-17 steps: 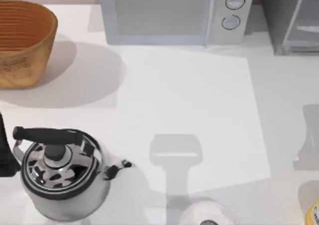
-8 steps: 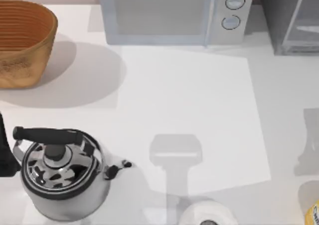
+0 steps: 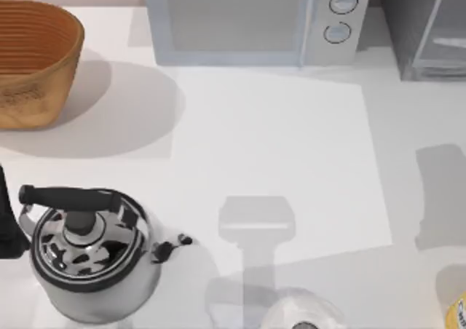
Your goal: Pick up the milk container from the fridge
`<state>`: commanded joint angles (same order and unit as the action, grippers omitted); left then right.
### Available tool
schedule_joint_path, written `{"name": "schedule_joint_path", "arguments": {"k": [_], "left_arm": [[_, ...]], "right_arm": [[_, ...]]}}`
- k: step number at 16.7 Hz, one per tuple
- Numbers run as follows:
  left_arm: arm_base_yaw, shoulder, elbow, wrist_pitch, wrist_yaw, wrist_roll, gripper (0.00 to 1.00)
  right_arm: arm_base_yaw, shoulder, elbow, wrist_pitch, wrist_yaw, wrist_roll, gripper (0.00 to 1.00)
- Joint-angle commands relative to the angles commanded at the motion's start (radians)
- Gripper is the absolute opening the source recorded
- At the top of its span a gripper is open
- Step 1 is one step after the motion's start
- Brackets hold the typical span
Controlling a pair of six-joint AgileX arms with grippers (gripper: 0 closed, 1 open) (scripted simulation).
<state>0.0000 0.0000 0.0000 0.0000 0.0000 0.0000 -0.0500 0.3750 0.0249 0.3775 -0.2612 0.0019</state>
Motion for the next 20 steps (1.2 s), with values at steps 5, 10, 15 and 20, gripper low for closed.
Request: {"name": "schedule_joint_path", "arguments": {"k": [5, 10, 15, 20], "left_arm": [[0.000, 0.000, 0.000, 0.000, 0.000, 0.000, 1.00], [0.000, 0.000, 0.000, 0.000, 0.000, 0.000, 1.00], [0.000, 0.000, 0.000, 0.000, 0.000, 0.000, 1.00], [0.000, 0.000, 0.000, 0.000, 0.000, 0.000, 1.00]], "right_arm": [[-0.057, 0.478, 0.011, 0.440, -0.263, 0.013, 0.00], [-0.109, 0.893, 0.023, 0.824, -0.502, 0.028, 0.00], [-0.142, 1.133, 0.043, 1.080, -0.657, 0.029, 0.00], [-0.148, 1.176, 0.048, 1.126, -0.685, 0.028, 0.00]]}}
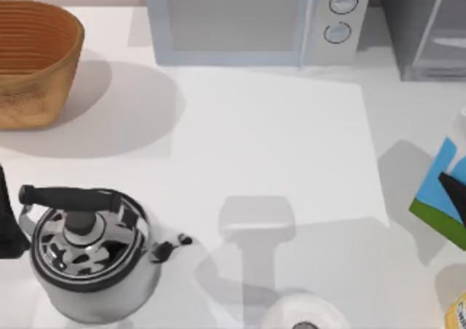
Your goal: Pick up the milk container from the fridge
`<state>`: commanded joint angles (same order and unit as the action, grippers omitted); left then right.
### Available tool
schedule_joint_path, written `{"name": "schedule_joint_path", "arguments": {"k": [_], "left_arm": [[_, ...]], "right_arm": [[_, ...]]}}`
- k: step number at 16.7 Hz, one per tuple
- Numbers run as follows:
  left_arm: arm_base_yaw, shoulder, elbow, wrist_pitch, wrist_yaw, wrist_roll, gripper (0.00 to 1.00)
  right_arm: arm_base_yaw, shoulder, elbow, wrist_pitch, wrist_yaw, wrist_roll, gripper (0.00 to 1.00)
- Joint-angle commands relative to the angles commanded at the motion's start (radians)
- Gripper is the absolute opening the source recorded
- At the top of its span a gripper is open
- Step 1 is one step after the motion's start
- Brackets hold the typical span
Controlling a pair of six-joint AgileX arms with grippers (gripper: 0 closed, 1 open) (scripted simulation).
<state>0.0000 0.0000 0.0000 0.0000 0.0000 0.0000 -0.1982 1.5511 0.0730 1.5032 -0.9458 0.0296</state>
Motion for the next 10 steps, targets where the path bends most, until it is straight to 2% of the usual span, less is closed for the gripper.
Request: {"name": "schedule_joint_path", "arguments": {"k": [5, 10], "left_arm": [[0.000, 0.000, 0.000, 0.000, 0.000, 0.000, 1.00], [0.000, 0.000, 0.000, 0.000, 0.000, 0.000, 1.00]], "right_arm": [[0.029, 0.037, 0.006, 0.025, 0.016, -0.001, 0.00], [0.124, 0.247, 0.069, 0.169, 0.114, -0.007, 0.00]]}}
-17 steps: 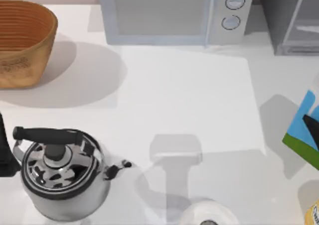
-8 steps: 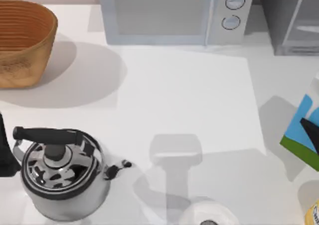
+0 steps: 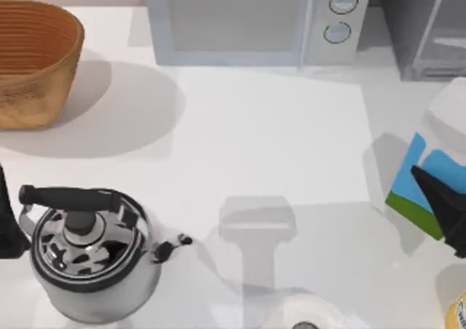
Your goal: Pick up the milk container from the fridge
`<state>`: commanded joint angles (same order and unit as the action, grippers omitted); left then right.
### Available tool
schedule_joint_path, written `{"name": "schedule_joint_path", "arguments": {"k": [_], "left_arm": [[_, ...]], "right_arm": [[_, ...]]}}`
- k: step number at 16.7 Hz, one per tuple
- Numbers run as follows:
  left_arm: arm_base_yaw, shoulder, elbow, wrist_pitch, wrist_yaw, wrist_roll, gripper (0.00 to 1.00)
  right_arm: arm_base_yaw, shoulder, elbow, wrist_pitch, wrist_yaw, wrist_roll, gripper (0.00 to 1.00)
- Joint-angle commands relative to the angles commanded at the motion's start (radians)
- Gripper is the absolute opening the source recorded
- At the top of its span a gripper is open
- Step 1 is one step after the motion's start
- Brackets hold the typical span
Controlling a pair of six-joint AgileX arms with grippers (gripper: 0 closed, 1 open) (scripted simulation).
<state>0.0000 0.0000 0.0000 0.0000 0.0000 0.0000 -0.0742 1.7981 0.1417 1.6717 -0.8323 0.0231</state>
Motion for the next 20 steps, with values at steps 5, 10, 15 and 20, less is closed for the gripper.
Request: {"name": "schedule_joint_path", "arguments": {"k": [5, 10, 15, 20], "left_arm": [[0.000, 0.000, 0.000, 0.000, 0.000, 0.000, 1.00], [0.000, 0.000, 0.000, 0.000, 0.000, 0.000, 1.00], [0.000, 0.000, 0.000, 0.000, 0.000, 0.000, 1.00], [0.000, 0.000, 0.000, 0.000, 0.000, 0.000, 1.00]], "right_arm": [[0.086, 0.174, 0.056, 0.119, 0.102, -0.002, 0.00], [0.091, 0.184, 0.058, 0.126, 0.108, -0.002, 0.00], [0.091, 0.184, 0.058, 0.126, 0.108, -0.002, 0.38], [0.091, 0.184, 0.058, 0.126, 0.108, -0.002, 0.75]]}}
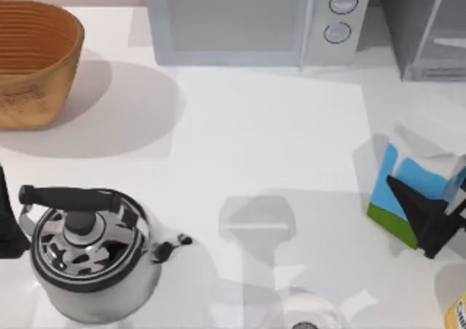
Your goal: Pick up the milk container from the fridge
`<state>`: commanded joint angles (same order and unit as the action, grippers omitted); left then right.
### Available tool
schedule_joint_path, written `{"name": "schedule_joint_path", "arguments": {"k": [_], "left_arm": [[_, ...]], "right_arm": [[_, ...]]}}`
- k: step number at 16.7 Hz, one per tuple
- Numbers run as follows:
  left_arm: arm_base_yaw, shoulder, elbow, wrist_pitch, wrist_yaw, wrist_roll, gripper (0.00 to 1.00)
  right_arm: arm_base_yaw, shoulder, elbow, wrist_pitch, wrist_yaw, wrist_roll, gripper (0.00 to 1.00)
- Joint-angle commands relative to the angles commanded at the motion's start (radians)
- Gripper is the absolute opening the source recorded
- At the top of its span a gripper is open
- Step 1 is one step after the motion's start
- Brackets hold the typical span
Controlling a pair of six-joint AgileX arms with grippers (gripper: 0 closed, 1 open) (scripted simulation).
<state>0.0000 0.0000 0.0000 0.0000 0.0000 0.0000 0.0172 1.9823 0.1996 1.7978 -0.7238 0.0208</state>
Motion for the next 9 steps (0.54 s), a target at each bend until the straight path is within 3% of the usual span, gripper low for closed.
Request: {"name": "schedule_joint_path", "arguments": {"k": [3, 9], "left_arm": [[0.000, 0.000, 0.000, 0.000, 0.000, 0.000, 1.00], [0.000, 0.000, 0.000, 0.000, 0.000, 0.000, 1.00]], "right_arm": [[0.000, 0.000, 0.000, 0.000, 0.000, 0.000, 0.98], [0.000, 0.000, 0.000, 0.000, 0.000, 0.000, 1.00]]}}
